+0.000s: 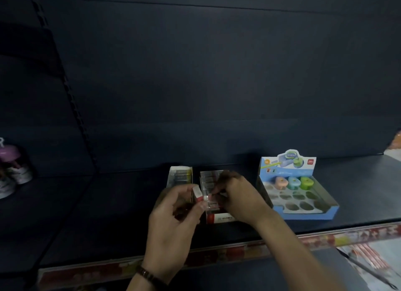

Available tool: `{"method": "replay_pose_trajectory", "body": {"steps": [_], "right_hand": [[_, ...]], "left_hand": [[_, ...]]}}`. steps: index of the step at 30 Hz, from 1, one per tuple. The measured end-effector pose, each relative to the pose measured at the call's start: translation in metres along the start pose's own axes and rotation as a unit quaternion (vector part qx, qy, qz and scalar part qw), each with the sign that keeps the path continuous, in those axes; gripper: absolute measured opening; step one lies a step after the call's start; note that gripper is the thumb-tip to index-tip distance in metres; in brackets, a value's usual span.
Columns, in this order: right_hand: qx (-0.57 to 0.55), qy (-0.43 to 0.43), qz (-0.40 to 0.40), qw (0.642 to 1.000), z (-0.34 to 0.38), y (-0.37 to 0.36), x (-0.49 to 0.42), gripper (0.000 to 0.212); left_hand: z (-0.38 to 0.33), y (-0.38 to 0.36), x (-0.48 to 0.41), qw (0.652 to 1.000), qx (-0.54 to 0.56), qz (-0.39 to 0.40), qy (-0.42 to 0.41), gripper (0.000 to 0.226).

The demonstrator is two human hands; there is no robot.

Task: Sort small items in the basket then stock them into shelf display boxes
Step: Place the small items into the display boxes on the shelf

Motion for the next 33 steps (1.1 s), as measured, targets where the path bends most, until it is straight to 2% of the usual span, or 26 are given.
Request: {"method": "replay_pose_trajectory", "body": {"steps": [4, 6, 8, 9, 11, 13, 15, 19, 21, 23, 26, 30, 33], "right_hand": [[0.049, -0.018, 0.058, 0.997, 0.004, 0.001, 0.002, 0.032], [0.022, -0.032, 0.055, 0.998, 0.005, 0.008, 0.007, 0.035], [-0.114, -0.054, -0.021, 0.992, 0.007, 0.023, 0.016, 0.032], [-0.219, -0.070, -0.068, 0.971, 0.007, 0.031, 0.022, 0.029], [-0.410, -0.104, -0.112, 0.899, 0.009, 0.036, 0.030, 0.019], [-0.488, -0.114, -0.093, 0.860, 0.015, 0.032, 0.034, 0.014], [-0.504, -0.115, -0.078, 0.853, 0.018, 0.030, 0.038, 0.012], [-0.488, -0.112, -0.145, 0.853, 0.018, 0.043, 0.047, 0.018], [-0.474, -0.114, -0.182, 0.854, 0.016, 0.048, 0.052, 0.018], [-0.469, -0.120, -0.204, 0.851, 0.014, 0.050, 0.056, 0.016], [-0.470, -0.118, -0.216, 0.848, 0.014, 0.055, 0.059, 0.014], [-0.466, -0.061, -0.166, 0.867, 0.018, 0.064, 0.061, 0.008], [-0.400, -0.014, -0.169, 0.901, 0.019, 0.075, 0.064, 0.023]], "left_hand": [[0.000, -0.003, -0.006, 0.999, 0.032, 0.014, 0.003, 0.024], [0.000, -0.005, -0.008, 0.999, 0.042, 0.018, 0.003, 0.024], [-0.001, -0.008, -0.011, 0.999, 0.047, 0.024, 0.001, 0.025], [-0.001, -0.009, -0.012, 0.998, 0.048, 0.027, 0.000, 0.026], [-0.003, -0.014, -0.015, 0.999, 0.041, 0.034, -0.007, 0.029], [-0.003, -0.019, -0.017, 0.999, 0.030, 0.037, -0.019, 0.032], [-0.004, -0.024, -0.018, 0.998, 0.028, 0.039, -0.027, 0.035], [-0.011, -0.030, -0.017, 0.999, 0.010, 0.002, -0.053, 0.041], [-0.025, -0.030, -0.014, 0.988, -0.079, -0.032, -0.126, 0.042], [-0.042, -0.033, -0.012, 0.956, -0.187, -0.051, -0.222, 0.046], [-0.050, -0.037, -0.015, 0.928, -0.242, -0.050, -0.280, 0.054], [-0.047, -0.038, -0.020, 0.947, -0.213, -0.016, -0.240, 0.046], [-0.035, -0.040, -0.022, 0.982, -0.121, 0.018, -0.143, 0.032]]}}
Point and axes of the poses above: each hand's wrist, its own x-axis away from the middle knuckle, its own y-axis out of the back of the hand, z = x × y, the point moved 9 cm from there along -x, towards the middle knuckle, and after that the axes turned 15 degrees about -x, right-handed, at the moved point
